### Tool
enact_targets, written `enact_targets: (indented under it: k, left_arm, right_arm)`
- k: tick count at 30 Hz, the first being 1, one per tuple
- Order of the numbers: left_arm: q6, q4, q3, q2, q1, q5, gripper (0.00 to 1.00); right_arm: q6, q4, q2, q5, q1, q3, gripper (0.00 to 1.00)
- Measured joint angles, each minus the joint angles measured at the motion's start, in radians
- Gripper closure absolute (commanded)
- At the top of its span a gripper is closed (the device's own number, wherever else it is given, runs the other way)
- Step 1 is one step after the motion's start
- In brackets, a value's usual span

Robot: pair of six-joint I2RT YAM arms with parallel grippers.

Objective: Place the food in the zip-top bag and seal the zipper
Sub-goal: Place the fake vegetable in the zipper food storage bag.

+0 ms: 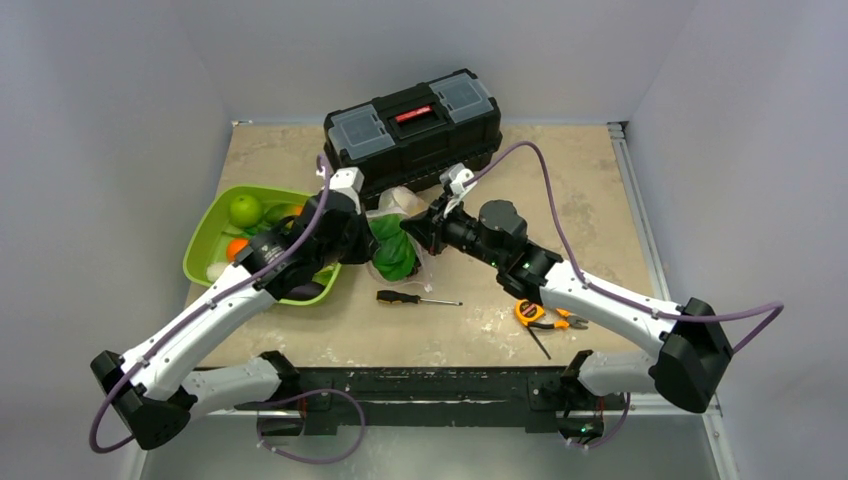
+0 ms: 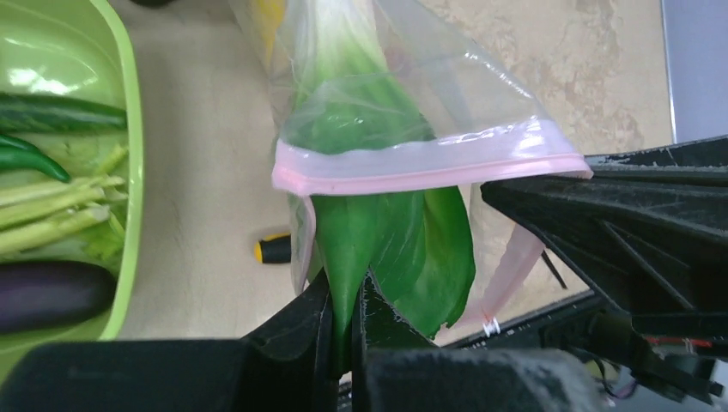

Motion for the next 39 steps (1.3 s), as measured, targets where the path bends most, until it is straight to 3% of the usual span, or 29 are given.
enact_targets:
  k: [12,13,19,20,25,32,39]
  left_arm:
    - [0.102,0.183,-0.024,0.136,-0.148,-0.355,1.00]
    - [0.101,0.193,-0.024,0.155,-0.148,-0.374,0.93]
    - [0.068,0.140,0.035,0.274,-0.144,-0.401,0.15]
    - [0.067,0.137,0.037,0.275,-0.132,-0.394,0.09]
    - [0.091,0.198,-0.045,0.141,-0.092,-0.297,0.06]
    - [0.162,0.163,-0.071,-0.081,-0.057,-0.108,0.06]
    - [0.187,0.076,-0.069,-0.208,0.043,-0.054,0.06]
  right_arm:
    - [0.022,0.003,0.016,-0.006,0.000,0.015,1.00]
    - [0.023,0.003,0.016,-0.005,0.000,0.015,1.00]
    - [0.018,-0.016,0.015,0.019,-0.001,0.015,1.00]
    - [0.020,-0.029,0.014,0.029,-0.005,0.015,1.00]
    - [0.023,-0.037,0.008,0.036,0.000,0.014,1.00]
    - [0.015,-0.019,-0.003,0.051,0.012,0.014,1.00]
    - [0.014,-0.023,-0.004,0.129,0.010,0.014,1.00]
